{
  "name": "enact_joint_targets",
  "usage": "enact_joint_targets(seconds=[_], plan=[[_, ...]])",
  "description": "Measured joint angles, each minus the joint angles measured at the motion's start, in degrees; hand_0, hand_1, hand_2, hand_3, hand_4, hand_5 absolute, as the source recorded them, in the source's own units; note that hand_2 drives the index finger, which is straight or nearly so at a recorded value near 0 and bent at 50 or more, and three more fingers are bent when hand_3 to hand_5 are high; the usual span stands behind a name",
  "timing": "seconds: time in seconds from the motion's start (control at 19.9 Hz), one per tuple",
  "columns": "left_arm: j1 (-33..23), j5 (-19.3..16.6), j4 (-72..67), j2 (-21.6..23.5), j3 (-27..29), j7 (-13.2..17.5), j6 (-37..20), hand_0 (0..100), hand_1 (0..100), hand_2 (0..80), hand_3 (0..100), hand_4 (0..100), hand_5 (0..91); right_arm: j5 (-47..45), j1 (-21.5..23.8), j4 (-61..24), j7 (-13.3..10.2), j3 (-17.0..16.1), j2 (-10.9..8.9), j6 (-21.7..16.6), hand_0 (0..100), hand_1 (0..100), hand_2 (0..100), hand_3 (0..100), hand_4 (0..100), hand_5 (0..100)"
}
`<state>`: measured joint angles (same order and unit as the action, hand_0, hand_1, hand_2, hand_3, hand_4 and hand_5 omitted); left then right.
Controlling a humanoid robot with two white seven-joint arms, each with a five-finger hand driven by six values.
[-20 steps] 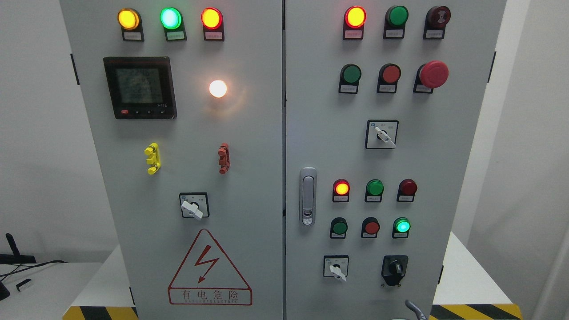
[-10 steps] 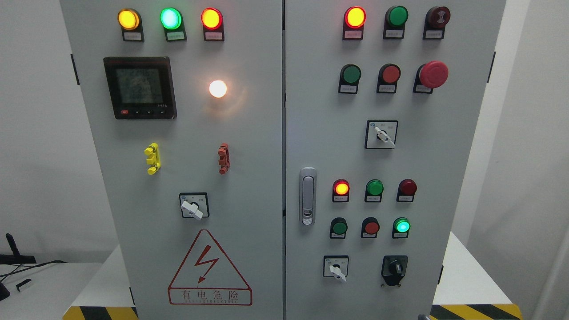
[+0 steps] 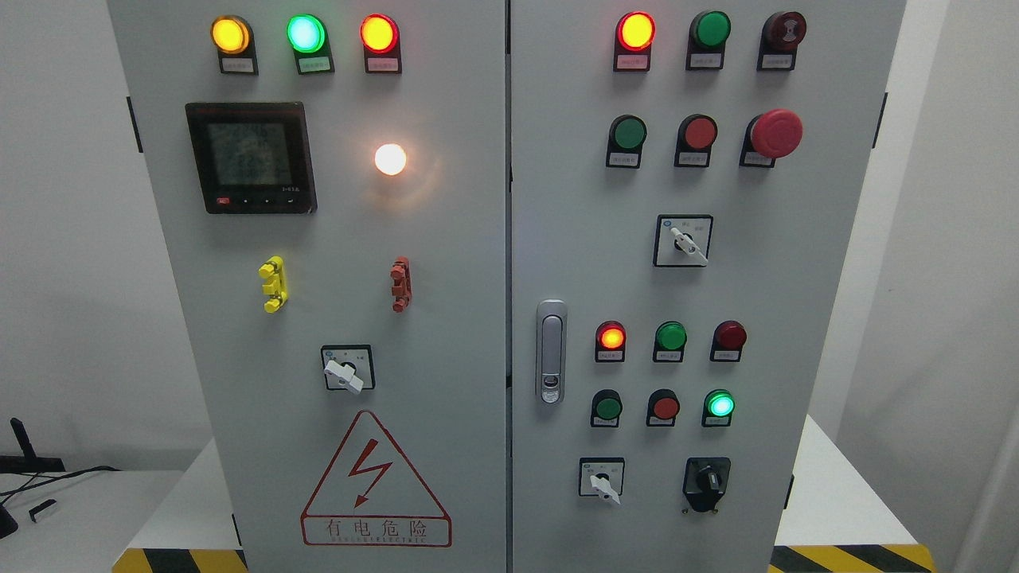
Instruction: Trip black knob to open circuit
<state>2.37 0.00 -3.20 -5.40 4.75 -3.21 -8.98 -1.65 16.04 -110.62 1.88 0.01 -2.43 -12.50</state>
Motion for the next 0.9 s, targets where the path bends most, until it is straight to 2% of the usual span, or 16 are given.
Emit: enact_joint_targets(seconds=[0.3,0.55,0.9], plan=[[0.0,0.0,0.0,0.0,0.0,0.0,0.0,12,39,0.0,0,0,0.0,-2.0,0.5,-0.7,0.2,0.0,-1.00,0.0,9,0,0,7,0,0],[0.0,0.0,0.0,0.0,0.0,0.0,0.0,12,39,0.0,0,0,0.0,-3.2,0.6,-1.1,1.7,0.0,-1.47,0.0,8,0,0,7,0,0],[0.0,0.0,0.0,0.0,0.0,0.0,0.0,12,39,0.0,0,0,0.0,-4.0,0.9,-1.6,2.0,0.0,-1.99,0.1,8,0,0,9,1,0]])
